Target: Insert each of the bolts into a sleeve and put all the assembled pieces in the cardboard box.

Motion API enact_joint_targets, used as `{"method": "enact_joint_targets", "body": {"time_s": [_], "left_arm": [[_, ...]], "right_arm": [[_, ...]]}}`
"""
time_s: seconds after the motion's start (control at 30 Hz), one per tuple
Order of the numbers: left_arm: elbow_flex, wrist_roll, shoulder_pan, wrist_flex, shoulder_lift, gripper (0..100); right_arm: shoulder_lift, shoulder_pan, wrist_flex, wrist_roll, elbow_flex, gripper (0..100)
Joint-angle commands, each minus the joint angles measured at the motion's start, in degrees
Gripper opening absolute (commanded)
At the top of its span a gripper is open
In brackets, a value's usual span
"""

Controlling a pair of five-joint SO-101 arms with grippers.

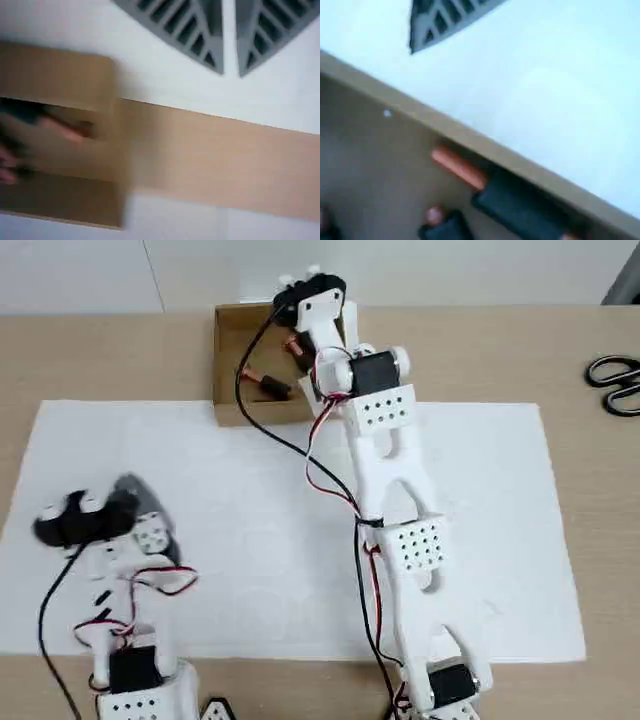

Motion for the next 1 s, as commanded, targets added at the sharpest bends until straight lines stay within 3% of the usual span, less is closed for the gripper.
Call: {"method": "enact_joint_targets", "body": {"time_s": [0.0, 0.1, 0.33, 0.5, 0.6, 0.67, 0.87, 0.97], "left_arm": [[-0.40, 0.53, 8.09, 0.00, -0.70, 1], [-0.40, 0.18, 11.34, 0.00, -0.70, 1], [-0.40, 0.18, 11.60, 0.70, -0.70, 1], [-0.40, 0.26, 12.13, 9.85, -0.70, 1], [-0.40, 0.35, 12.13, 15.65, -0.70, 1], [-0.40, 0.35, 12.13, 18.02, -0.70, 1], [-0.40, 0.44, 12.13, 20.31, -0.70, 1], [-0.40, 0.53, 12.13, 21.71, -0.70, 1]], "right_arm": [[-10.33, -2.07, 1.10, -0.79, 4.13, 13.1], [-19.38, -3.38, 1.01, -0.79, 17.41, 13.2], [-45.23, -6.99, 0.57, -1.14, 52.92, 12.9], [-60.79, -11.91, 0.13, -2.20, 70.07, 12.2], [-69.93, -12.88, -0.40, -5.54, 77.19, 5.8], [-75.74, -11.65, -1.71, -7.91, 80.88, 0.2], [-90.15, -2.59, -6.55, -13.10, 93.54, 0.7], [-97.89, 2.59, -11.21, -19.69, 104.53, 0.7]]}}
